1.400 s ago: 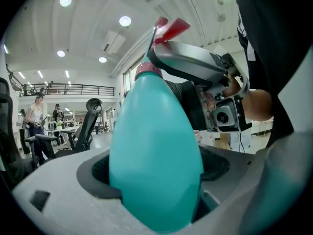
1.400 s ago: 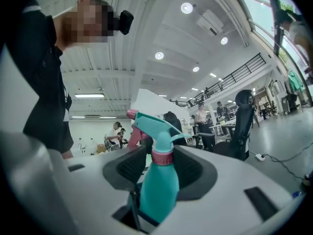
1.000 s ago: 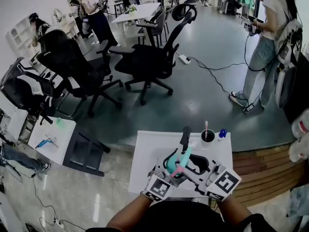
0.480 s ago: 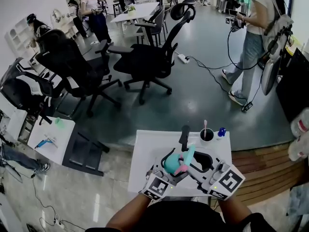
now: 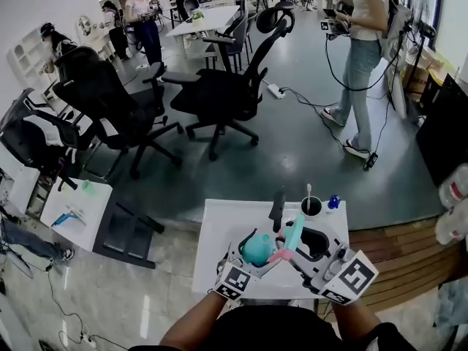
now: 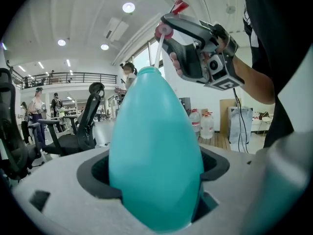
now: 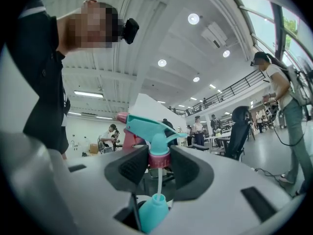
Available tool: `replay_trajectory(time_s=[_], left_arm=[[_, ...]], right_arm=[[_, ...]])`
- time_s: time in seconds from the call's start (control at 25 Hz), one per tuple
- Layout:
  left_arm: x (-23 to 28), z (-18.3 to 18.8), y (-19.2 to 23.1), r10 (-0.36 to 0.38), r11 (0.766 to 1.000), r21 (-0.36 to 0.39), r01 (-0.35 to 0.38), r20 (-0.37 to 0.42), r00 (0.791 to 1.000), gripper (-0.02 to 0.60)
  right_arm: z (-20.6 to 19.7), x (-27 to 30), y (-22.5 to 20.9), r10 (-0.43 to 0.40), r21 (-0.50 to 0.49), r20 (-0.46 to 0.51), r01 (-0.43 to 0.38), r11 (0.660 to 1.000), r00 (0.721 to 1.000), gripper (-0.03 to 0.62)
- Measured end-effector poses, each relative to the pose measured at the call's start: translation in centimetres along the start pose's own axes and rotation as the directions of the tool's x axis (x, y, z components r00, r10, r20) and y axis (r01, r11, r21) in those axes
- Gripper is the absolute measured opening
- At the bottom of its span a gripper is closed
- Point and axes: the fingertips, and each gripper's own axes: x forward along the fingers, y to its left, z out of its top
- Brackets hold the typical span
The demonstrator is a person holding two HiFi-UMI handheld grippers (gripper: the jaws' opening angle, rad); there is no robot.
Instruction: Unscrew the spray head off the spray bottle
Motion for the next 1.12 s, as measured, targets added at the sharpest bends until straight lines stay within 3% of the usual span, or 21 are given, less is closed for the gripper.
replay_trajectory(time_s=[0.24,0.6,0.84,1.12], left_arm=[[0.1,-3.8,0.4,0.013,0.999,-0.045,-0.016,-0.075,0.997,0.453],[-0.5,-5.1,1.8,0.052,0.992,-0.109,-0.062,-0.094,0.994,0.453],[-1.1,-3.9,3.0,0.095,0.989,-0.104,-0.102,-0.072,0.993,0.453],[-2.7,1.2,4.8,0.164,0.985,-0.065,-0.162,0.018,0.986,0.453]], right_arm=[[0.8,-0.5,-0.9,-0.043,-0.016,0.022,0.043,0.999,0.999,0.144],[-0.4,-1.7,-2.6,-0.115,-0.039,-0.003,0.114,0.993,0.993,0.144],[-3.8,-2.0,-3.5,-0.159,-0.066,-0.081,0.154,0.986,0.984,0.144],[-6.2,-2.4,-4.3,-0.200,-0.073,-0.141,0.191,0.979,0.970,0.144]])
